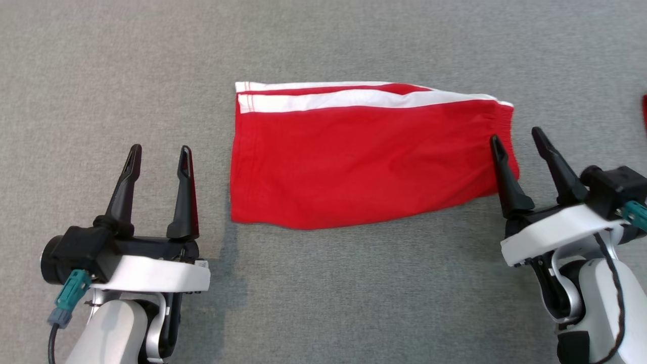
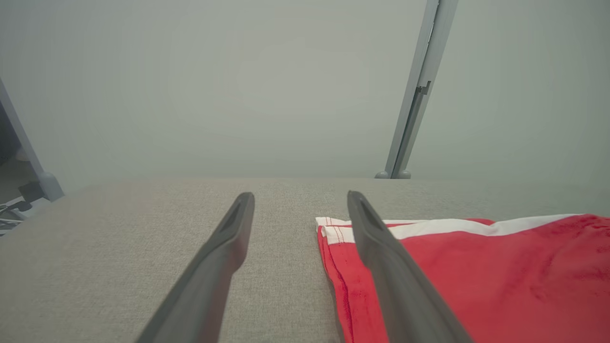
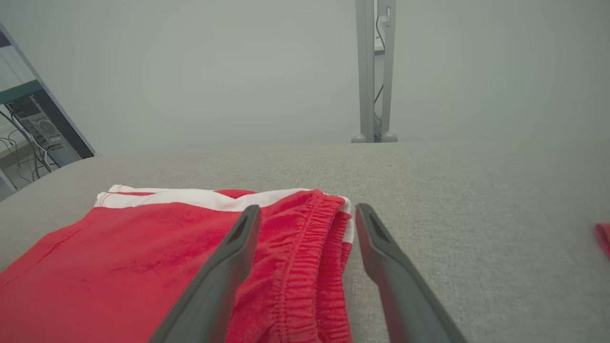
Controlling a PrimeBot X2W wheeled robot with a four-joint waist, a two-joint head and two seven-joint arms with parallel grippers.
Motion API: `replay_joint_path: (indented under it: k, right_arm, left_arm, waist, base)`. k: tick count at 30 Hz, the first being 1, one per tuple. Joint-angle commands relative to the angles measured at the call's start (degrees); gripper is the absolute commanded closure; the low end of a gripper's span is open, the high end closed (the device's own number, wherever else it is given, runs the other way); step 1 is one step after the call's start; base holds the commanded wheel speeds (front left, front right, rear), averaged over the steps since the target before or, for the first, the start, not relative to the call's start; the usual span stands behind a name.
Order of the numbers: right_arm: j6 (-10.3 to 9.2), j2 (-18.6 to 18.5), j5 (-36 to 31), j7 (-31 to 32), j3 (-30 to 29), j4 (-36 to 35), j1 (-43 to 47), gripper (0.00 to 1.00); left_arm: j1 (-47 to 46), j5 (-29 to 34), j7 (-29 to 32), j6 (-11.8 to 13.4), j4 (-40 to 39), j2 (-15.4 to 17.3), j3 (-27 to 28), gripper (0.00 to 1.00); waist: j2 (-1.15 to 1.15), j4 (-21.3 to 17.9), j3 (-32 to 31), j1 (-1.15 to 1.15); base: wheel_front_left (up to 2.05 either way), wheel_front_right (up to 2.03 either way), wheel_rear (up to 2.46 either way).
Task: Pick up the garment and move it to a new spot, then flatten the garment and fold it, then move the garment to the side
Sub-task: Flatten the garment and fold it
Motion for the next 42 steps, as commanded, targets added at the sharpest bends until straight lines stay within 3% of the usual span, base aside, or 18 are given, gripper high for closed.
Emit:
replay_joint_path:
  k: [1,8,15,16,17,18,19,33,38,42]
  right_arm:
    - [-0.02,-0.1,0.7,0.5,0.0,1.6,-0.8,0.00]
    - [-0.02,1.0,3.1,-1.2,-1.6,11.3,-3.0,0.00]
    - [-0.02,2.4,9.4,0.8,2.7,14.6,-2.1,0.00]
    - [-0.02,2.5,10.3,0.7,3.2,14.6,-2.3,0.08]
    - [-0.02,2.6,11.7,0.7,3.8,14.6,-2.5,0.58]
    - [-0.01,2.7,12.2,0.7,4.3,14.6,-2.6,0.82]
    - [-0.01,2.6,12.5,0.3,4.4,14.5,-2.8,1.00]
    - [-0.04,0.3,16.8,-2.5,-1.4,11.5,-1.2,1.00]
    - [-0.03,-0.8,15.4,-1.9,-6.2,10.4,0.8,1.00]
    - [-0.02,-0.1,15.2,-0.7,-6.1,8.2,-0.9,1.00]
  left_arm:
    - [-1.0,-0.1,-0.3,-0.3,0.3,-0.1,-0.1,0.00]
    - [-2.8,0.1,-0.6,-1.8,2.2,-1.4,-1.0,0.00]
    - [-3.0,0.6,-0.8,-2.2,2.9,-1.2,-0.7,0.00]
    - [-3.1,0.7,-0.8,-2.2,2.9,-1.2,-0.7,0.00]
    - [-3.2,0.7,-0.8,-2.1,2.8,-1.1,-0.8,0.00]
    - [-3.2,0.7,-0.8,-2.2,2.8,-1.0,-0.8,0.00]
    - [-3.3,0.7,-0.8,-2.1,2.8,-0.9,-0.8,0.00]
    - [-2.7,1.2,0.3,-1.2,1.2,0.3,-0.9,0.00]
    - [-2.6,1.2,0.9,-1.0,0.3,0.7,-1.2,0.00]
    - [-2.7,1.1,1.4,-1.0,-0.2,1.0,-1.4,0.00]
  waist:
    - [0.00,1.3,1.2,0.00]
    - [0.00,2.7,3.1,0.00]
    - [0.00,1.0,3.4,0.00]
    - [0.00,0.8,3.4,0.00]
    - [0.00,0.6,3.4,0.00]
    - [0.00,0.4,3.4,0.00]
    - [0.00,0.3,3.4,0.00]
    - [0.00,-3.4,3.0,0.00]
    - [0.00,-4.6,2.9,0.00]
    - [0.00,-5.4,2.7,0.00]
  base:
    - [0.00,0.00,0.00]
    - [0.00,0.00,0.00]
    - [0.00,0.00,0.00]
    - [0.00,0.00,0.00]
    - [0.00,0.00,0.00]
    - [0.00,0.00,0.00]
    - [0.00,0.00,0.00]
    - [0.00,0.00,0.00]
    - [0.00,0.00,0.00]
    - [0.00,0.00,0.00]
